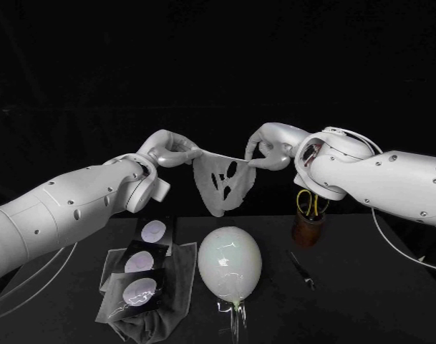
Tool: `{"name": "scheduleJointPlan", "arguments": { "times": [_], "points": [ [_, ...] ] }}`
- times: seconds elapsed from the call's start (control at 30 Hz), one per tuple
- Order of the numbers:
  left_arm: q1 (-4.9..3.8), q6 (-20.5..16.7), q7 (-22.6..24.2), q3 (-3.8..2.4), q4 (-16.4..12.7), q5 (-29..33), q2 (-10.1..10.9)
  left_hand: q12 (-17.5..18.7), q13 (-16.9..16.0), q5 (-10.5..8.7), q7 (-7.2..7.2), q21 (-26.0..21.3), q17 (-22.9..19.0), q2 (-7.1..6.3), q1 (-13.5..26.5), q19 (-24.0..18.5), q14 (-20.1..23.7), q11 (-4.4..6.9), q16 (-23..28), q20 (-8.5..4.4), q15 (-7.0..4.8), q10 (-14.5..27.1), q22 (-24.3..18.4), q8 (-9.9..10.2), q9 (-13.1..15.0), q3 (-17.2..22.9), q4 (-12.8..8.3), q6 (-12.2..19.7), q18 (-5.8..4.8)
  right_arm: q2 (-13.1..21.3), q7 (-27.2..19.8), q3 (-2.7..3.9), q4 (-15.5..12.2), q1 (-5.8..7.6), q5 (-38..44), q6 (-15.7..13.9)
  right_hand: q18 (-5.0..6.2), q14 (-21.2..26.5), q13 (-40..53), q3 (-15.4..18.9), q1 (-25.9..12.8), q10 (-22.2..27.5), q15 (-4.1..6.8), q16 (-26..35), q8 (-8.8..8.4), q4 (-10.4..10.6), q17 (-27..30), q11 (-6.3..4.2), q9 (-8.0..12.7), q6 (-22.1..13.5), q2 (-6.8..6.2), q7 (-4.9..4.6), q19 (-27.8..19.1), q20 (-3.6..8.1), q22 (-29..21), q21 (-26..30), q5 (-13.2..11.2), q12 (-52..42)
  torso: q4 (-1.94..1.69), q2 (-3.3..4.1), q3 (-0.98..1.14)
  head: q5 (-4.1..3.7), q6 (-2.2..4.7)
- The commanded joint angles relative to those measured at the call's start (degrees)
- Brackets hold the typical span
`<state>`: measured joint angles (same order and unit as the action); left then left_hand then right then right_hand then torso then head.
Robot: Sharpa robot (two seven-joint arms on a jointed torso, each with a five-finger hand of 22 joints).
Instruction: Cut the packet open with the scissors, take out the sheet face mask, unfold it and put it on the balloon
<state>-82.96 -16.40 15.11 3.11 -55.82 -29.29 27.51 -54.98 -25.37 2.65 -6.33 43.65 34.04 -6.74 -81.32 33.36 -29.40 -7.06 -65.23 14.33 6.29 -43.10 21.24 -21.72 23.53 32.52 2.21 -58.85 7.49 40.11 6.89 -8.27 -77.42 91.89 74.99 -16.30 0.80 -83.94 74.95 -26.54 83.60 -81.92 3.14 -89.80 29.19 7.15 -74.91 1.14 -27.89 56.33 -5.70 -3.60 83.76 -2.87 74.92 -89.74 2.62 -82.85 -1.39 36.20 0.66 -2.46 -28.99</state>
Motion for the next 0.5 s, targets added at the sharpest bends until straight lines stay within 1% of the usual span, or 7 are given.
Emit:
{"name": "scheduleJointPlan", "arguments": {
  "times": [0.03, 0.17, 0.27, 0.4, 0.5],
  "points": [
    [-0.98, -0.3, 1.8, -0.12, 1.1, 0.3, -0.4, -0.2, 0.1, 0.12, 0.24, 0.4, -0.1, 0.37, 0.0, -0.4, 0.5, -0.04, -0.3, -0.02, -0.03, 0.5, 0.1, -0.4, 5.1, 0.3, 0.1, -0.2, -0.34, -0.4, 2.3, 0.04, 0.6, 0.42, 6.2, 2.2, -0.80, -6.1, 10.1, -0.4, -0.5, -3.5, 0.54, -0.2, 0.24, 0.1, -15.1, -1.57, 0.0, 0.6, -0.34, -0.01, 6.2, 0.20, 15.1, -0.3, 0.2, -0.3, 0.06, -0.01, 0.00, 0.02, 0.12],
    [-2.15, 0.2, 1.8, -0.11, 1.6, 0.1, -0.6, -0.2, 0.1, 0.12, 0.23, 0.4, -0.1, 0.37, 0.0, -0.4, 0.6, -0.06, -0.3, 0.00, 0.00, 0.6, 0.1, -0.4, 5.1, 0.3, 0.0, -0.2, -0.34, -0.7, 2.6, 0.04, 1.1, 0.75, 6.9, 2.2, -0.80, -6.1, 10.1, -0.4, -0.5, -3.5, 0.54, -0.2, 0.24, 0.1, -15.1, -1.57, 0.0, 0.6, -0.34, -0.01, 6.2, 0.20, 15.1, -0.3, 0.2, -0.3, -0.04, -0.03, 0.05, 0.08, 0.28],
    [-2.72, 0.7, 1.5, -0.10, 1.4, -0.1, -0.6, -0.3, 0.1, 0.12, 0.21, 0.4, -0.2, 0.35, 0.0, -0.5, 0.7, -0.09, -0.3, 0.02, 0.03, 0.7, 0.1, -0.4, 5.2, 0.3, 0.0, -0.2, -0.33, -0.9, 2.6, 0.04, 1.3, 0.87, 6.9, 1.8, -0.80, -6.1, 10.0, -0.6, -0.7, -3.5, 0.56, -0.2, 0.28, 0.1, -15.1, -1.61, 0.0, 0.6, -0.47, 0.05, 6.2, 0.22, 15.1, -0.3, 0.2, -0.3, -0.07, -0.03, 0.06, -0.01, 0.34],
    [-3.07, 1.5, 1.2, -0.09, 1.2, -0.6, -0.5, -0.2, 0.2, 0.12, 0.17, 0.5, -0.3, 0.35, 0.1, -0.5, 0.8, -0.15, -0.3, 0.05, 0.08, 0.8, 0.2, -0.4, 5.2, 0.4, 0.0, -0.1, -0.33, -1.0, 2.6, 0.05, 1.5, 0.96, 6.8, 0.8, -0.80, -6.1, 10.0, -0.6, -0.7, -3.4, 0.58, -0.2, 0.29, 0.1, -15.1, -1.63, 0.0, 0.6, -0.53, 0.07, 6.2, 0.23, 15.1, -0.3, 0.2, -0.2, 0.04, -0.05, -0.01, 0.03, 0.38],
    [-3.26, 2.3, 0.8, -0.07, 0.9, -1.7, -0.1, -0.2, 0.2, 0.12, 0.15, 0.5, -0.3, 0.33, 0.1, -0.6, 0.9, -0.19, -0.3, 0.08, 0.12, 0.9, 0.2, -0.4, 5.2, 0.4, -0.1, -0.1, -0.32, -1.0, 2.6, 0.10, 1.6, 1.18, 7.9, -0.7, -0.80, -6.1, 9.9, -0.6, -0.8, -3.4, 0.58, -0.2, 0.29, 0.1, -15.1, -1.64, 0.0, 0.6, -0.54, 0.07, 6.2, 0.23, 15.1, -0.3, 0.2, -0.1, 0.06, -0.04, -0.01, -0.10, 0.51]
  ]
}}
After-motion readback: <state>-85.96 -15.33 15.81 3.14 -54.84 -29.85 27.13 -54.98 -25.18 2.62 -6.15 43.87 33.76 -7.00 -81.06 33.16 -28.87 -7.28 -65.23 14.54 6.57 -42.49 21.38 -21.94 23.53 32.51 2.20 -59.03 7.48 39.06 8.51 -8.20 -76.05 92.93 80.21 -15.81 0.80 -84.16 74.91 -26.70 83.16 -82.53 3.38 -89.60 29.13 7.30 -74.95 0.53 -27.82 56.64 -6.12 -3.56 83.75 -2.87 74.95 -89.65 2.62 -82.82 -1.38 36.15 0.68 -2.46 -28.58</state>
